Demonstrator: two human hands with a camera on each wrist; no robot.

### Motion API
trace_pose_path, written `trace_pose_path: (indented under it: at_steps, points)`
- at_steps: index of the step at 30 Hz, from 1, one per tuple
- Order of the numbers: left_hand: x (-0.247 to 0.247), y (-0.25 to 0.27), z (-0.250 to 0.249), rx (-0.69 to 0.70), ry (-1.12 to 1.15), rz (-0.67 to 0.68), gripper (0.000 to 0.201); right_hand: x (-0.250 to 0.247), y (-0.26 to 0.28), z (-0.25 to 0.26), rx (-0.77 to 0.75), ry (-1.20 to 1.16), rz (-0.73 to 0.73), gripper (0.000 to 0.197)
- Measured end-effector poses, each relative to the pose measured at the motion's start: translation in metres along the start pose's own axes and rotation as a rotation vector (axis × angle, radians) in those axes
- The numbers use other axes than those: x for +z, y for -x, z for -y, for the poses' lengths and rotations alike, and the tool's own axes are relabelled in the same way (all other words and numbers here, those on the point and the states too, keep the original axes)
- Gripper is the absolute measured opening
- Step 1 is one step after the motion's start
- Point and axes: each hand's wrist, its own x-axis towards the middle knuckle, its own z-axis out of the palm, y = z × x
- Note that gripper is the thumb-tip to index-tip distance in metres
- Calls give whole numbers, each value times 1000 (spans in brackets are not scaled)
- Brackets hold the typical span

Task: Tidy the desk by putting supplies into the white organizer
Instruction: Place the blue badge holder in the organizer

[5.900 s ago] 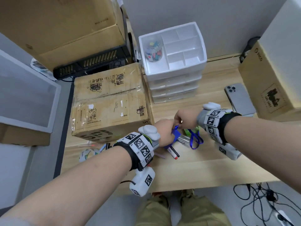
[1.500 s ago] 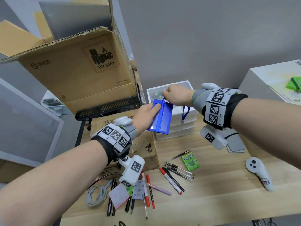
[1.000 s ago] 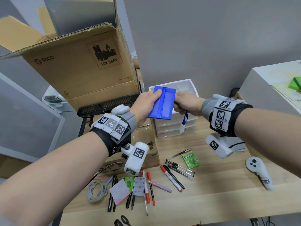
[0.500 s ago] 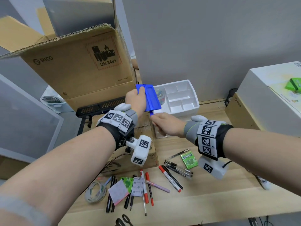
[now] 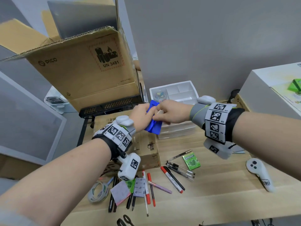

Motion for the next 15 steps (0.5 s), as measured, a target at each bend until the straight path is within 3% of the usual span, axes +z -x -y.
trace_pose_path:
  at_steps: [3, 6, 11, 15]
  points:
    - [4, 2, -2, -47, 135, 139, 39, -8, -1, -9, -35, 155, -84, 38]
    - [3, 1, -3, -82, 180, 184, 44, -7, -2, -16, -139, 157, -197, 39]
    - [-4, -1, -5, -140, 270, 206, 33, -5, 0, -19, 14, -192, -176, 32]
    - [-4, 2, -4, -150, 333, 210, 33, -4, 1, -20, 81, -328, -140, 25]
